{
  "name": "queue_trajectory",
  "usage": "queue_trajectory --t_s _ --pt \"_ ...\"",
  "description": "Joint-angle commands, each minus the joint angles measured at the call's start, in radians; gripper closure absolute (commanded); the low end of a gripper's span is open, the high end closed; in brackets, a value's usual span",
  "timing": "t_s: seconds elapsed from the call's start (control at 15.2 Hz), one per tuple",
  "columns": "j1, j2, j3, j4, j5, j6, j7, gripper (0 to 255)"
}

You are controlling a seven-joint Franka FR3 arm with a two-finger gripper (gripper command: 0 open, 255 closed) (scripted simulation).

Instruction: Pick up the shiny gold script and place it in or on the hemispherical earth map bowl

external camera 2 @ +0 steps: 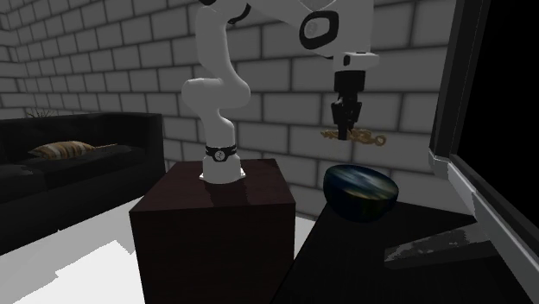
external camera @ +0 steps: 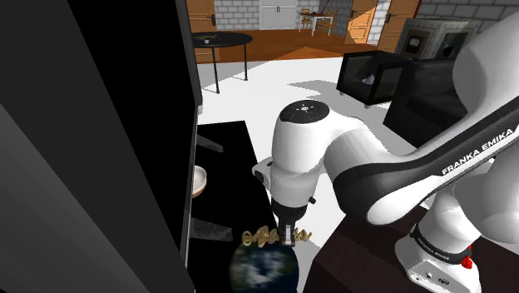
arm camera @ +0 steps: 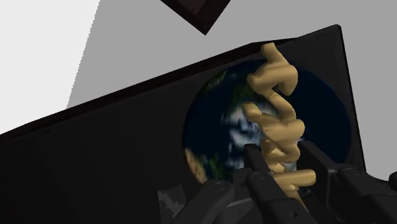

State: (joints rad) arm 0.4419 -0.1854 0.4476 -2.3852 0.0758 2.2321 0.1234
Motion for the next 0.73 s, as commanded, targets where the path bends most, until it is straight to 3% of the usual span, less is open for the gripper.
queue_trajectory --t_s 0.0,0.66 --pt "0.029 -0.032 0.029 -0.019 0.022 -0.009 0.044 255" --pt "0.019 0.062 0.049 -0.080 -0.022 0.139 0.081 255"
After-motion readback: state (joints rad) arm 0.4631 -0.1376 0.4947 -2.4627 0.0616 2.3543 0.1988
